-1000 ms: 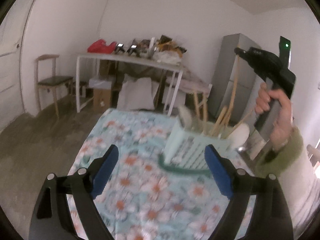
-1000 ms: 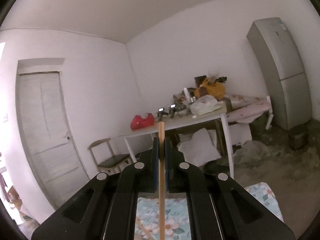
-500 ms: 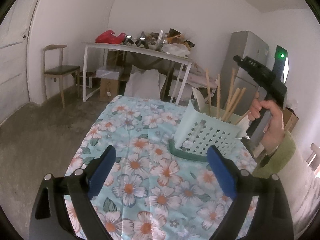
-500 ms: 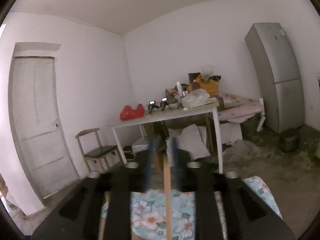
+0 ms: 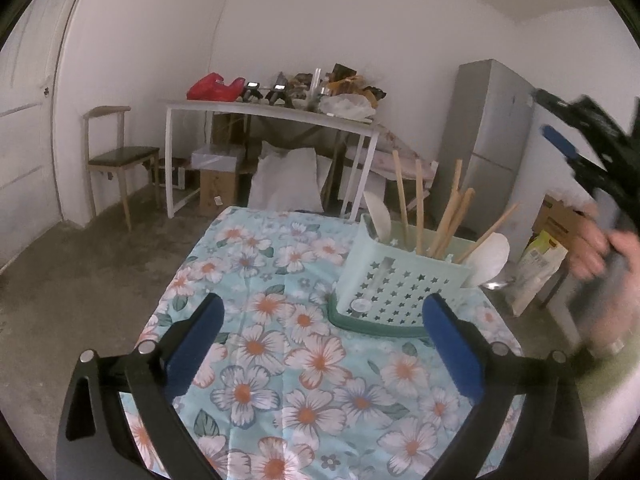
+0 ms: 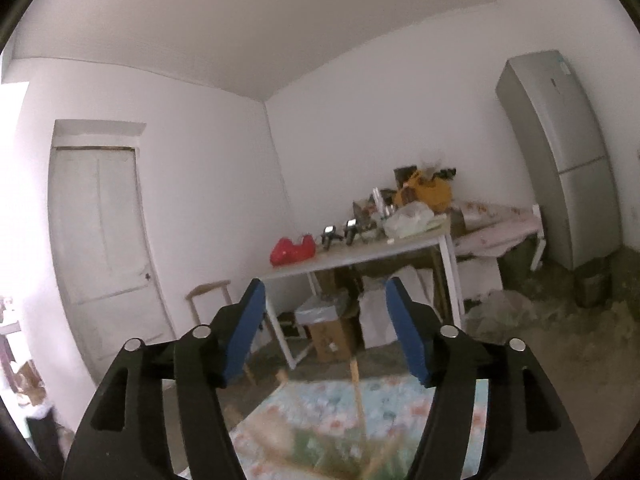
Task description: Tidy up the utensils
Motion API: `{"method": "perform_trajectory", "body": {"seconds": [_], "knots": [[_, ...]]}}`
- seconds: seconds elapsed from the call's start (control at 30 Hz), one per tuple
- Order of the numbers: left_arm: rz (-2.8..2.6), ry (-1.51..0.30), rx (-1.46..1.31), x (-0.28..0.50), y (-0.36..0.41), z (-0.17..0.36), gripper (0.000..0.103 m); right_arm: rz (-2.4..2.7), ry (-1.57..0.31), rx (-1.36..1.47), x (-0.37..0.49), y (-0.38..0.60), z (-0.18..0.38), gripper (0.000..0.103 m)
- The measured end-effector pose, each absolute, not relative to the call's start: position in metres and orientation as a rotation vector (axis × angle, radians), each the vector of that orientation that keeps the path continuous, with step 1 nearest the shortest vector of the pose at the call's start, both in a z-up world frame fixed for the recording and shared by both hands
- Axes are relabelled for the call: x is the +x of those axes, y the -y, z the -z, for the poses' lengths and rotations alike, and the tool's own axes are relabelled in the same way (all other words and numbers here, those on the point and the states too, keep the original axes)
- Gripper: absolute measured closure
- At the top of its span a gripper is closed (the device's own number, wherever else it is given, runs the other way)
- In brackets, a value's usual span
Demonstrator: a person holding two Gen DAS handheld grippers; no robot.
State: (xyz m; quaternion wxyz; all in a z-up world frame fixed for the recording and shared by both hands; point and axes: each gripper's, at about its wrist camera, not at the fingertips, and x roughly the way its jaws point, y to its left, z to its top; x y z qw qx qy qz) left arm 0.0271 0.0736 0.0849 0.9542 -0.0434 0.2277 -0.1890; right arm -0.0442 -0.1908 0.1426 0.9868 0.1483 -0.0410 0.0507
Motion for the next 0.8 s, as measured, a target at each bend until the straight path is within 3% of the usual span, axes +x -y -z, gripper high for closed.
{"method": "perform_trajectory", "body": {"seconds": [0.2,0.33,0.47,0.8], "knots": [[0.322,-0.501,-0.043,0.032,-0.056,-0.081,0.006,-0.068,-0.194,0.262,-0.061,0.171,-0.096,0.019],[0.251,-0.525,-0.012,0.034,-0.044,-0.078,0.006,0.083,-0.466,0.177,-0.05,0.151,-0.045,0.017],[0.149,-0.549,0.059,0.037,-0.033,-0.076,0.006,0.176,-0.6,0.158,-0.051,0.139,-0.011,0.016],[-0.013,-0.592,0.154,0.042,-0.024,-0.074,0.006,0.269,-0.636,0.13,-0.049,0.143,0.002,0.013]]}}
